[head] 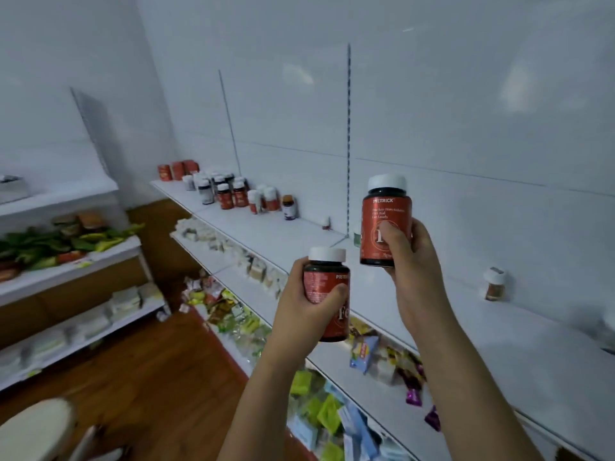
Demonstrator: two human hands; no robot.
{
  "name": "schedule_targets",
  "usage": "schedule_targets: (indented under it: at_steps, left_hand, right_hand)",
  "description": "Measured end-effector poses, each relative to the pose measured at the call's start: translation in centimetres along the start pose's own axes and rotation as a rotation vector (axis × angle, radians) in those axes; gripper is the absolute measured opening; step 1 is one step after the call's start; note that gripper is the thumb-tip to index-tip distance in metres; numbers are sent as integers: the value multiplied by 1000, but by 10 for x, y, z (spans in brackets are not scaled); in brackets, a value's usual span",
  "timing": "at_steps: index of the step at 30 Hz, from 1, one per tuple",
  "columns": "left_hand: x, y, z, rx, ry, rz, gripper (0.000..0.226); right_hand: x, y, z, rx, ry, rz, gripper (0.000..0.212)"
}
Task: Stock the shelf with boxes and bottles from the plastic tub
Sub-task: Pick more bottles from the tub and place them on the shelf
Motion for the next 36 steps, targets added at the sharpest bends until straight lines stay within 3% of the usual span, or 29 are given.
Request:
schedule_targets:
  at_steps: [5, 11, 16, 20, 23, 29, 33, 36]
  left_hand:
    - [-27, -56, 43, 74, -35, 10, 34]
    - [-69, -104, 127, 119, -99, 34, 35]
    - [-87, -157, 205, 190, -143, 78, 35]
    - [-115, -209, 250, 303, -191, 55, 38]
    - [-139, -243, 276, 364, -224, 44, 38]
    - [-187, -306, 347, 367, -269, 61, 37]
    - [-220, -354, 405, 319, -270, 49, 37]
    - [-236, -392, 451, 247, -271, 58, 40]
  right_hand:
    - [28, 67, 47, -59, 13, 5, 69]
    - [81, 138, 127, -109, 30, 40, 38]
    - [114, 215, 202, -189, 66, 54, 52]
    - [147, 275, 250, -229, 83, 62, 43]
    - [180, 320, 270, -277, 119, 76, 56]
    - [248, 395, 310, -254, 196, 50, 44]
    - [291, 440, 340, -187, 210, 67, 19]
    - [315, 470, 361, -110, 223, 46, 18]
Point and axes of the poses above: each hand's wrist, its own z-axis towards the middle knuckle, its own y-axis out of the palm, x = y × z, the point moved 7 cm from there along z, towards the middle knuckle, and after that the axes turned 1 degree about z, right-handed, at the moved point
